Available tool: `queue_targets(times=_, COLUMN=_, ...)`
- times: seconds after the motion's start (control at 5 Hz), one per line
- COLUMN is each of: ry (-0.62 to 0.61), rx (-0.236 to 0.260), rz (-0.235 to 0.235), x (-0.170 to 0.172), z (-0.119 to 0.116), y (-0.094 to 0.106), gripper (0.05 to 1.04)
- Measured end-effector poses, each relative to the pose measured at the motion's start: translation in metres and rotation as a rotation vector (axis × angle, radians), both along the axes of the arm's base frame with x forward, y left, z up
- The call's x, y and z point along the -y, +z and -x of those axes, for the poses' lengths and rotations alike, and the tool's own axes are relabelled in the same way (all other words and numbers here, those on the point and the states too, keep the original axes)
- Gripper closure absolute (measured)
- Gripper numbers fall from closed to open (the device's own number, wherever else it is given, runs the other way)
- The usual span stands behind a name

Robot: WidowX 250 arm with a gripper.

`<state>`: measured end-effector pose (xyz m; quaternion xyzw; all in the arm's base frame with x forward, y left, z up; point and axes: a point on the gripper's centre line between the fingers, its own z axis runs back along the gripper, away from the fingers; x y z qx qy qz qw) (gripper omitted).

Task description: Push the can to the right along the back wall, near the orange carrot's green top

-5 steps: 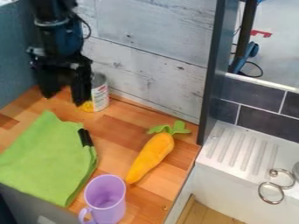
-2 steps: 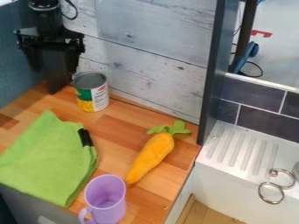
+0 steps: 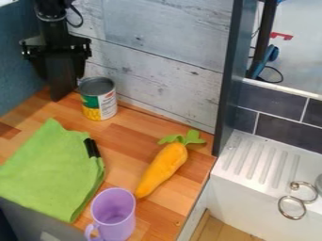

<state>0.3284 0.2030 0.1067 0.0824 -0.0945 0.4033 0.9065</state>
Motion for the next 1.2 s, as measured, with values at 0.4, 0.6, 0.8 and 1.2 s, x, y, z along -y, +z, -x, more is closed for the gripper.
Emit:
queue_targets(times=0.4, ry=0.166, rx=0.041, rz=0.005, x=-0.01, z=-0.015, y=-0.025, gripper=0.082)
queue_targets(times=0.6, ry=0.251, rx=0.069, rz=0.008, x=-0.023, z=-0.017, y=-0.034, gripper=0.082)
queue_targets(times=0.8, ry=0.361, rx=0.092, rz=0.022, x=-0.039, z=-0.01, y=-0.031, gripper=0.083)
queue_targets(times=1.2, ry=0.454, rx=0.124, rz=0.037, x=-0.054, z=-0.007, y=-0.029, gripper=0.082)
